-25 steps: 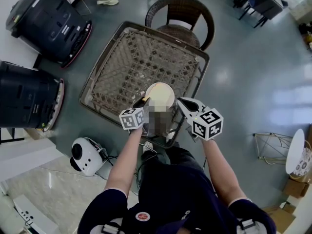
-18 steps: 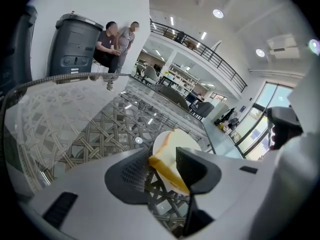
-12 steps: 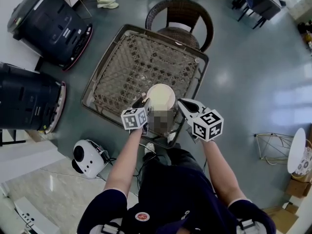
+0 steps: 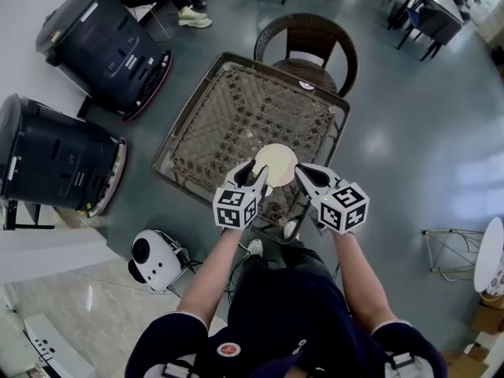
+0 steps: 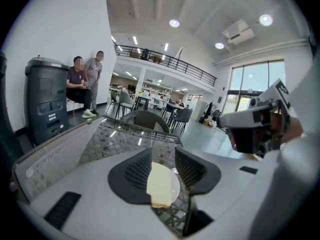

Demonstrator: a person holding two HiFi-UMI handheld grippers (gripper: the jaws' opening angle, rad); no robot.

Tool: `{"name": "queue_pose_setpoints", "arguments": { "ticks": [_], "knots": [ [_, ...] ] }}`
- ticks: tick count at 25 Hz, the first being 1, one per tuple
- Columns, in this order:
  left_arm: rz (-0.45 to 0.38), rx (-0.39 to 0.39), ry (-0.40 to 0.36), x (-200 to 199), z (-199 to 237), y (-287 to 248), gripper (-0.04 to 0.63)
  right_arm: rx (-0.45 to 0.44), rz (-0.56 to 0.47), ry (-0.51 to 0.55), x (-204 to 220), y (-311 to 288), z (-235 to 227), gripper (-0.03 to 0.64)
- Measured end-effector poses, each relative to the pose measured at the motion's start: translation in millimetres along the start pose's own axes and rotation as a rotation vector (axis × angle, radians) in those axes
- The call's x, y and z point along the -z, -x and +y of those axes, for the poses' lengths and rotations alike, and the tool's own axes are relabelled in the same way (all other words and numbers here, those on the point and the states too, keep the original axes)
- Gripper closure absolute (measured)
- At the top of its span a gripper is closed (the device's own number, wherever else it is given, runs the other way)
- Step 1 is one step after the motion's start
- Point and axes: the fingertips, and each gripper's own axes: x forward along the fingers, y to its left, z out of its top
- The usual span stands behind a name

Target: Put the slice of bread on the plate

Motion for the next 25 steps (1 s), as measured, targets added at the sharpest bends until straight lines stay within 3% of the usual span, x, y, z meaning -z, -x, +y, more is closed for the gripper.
{"name": "queue_pose_setpoints", "arguments": {
  "ticks": [3,10,16,25],
  "knots": [
    [-0.051,0.041,-0.033,-25,-20,16,0.456,-0.01,-0.029,0.013,-11,4,8,0.612],
    [-0.197,0.132,-0.079,-87,-53,56,0.586,-0.034,-0.111,0.059,-47,11,34,0.612],
    [-0.278,0.194,-0.089,-122,-74,81,0.588,-0.045,-0.178,0.105,-75,22,51,0.612],
    [-0.329,0.26,-0.086,-148,-93,102,0.588,-0.06,-0.249,0.155,-106,33,72,0.612]
  ]
}}
